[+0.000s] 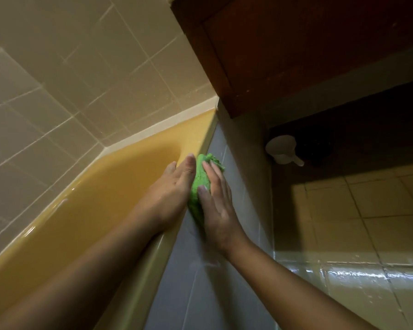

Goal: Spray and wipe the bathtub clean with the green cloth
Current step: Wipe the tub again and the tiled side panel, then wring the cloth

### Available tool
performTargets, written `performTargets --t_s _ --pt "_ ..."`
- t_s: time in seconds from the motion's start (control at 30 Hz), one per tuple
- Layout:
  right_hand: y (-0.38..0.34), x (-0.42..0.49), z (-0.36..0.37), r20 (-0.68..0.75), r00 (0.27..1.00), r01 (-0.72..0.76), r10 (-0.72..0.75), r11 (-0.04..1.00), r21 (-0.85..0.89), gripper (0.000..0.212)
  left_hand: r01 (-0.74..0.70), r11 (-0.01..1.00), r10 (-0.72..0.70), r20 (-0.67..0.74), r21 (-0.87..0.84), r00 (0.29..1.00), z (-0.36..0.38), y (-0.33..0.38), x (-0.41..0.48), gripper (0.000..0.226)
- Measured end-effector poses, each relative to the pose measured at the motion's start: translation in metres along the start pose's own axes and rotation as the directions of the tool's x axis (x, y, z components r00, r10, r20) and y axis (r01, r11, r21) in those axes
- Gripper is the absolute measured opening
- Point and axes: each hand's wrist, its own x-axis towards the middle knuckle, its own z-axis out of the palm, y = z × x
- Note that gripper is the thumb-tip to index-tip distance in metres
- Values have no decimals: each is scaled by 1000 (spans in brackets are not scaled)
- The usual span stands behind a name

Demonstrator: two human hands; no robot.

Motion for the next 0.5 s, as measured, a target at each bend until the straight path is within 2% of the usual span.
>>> performTargets --t_s 0.07,0.13,0.27,0.37,0.5 --pt "19 -3 -8 34 999 -1 2 999 -48 55 9 998 -11 29 55 1000 0 3 0 104" --pt "43 -5 -13 37 996 -75 77 995 -59 56 21 993 -28 57 112 998 0 6 1 101" --pt "103 -8 -13 -104 961 -258 257 966 -4 54 62 986 -71 55 152 996 2 14 5 91" --pt "143 -13 -18 -144 905 -408 400 912 -30 53 75 978 -86 50 193 995 3 16 11 90" --pt "185 -37 -24 -180 764 -617 619 783 75 74 73 968 -83 34 241 996 5 19 18 88"
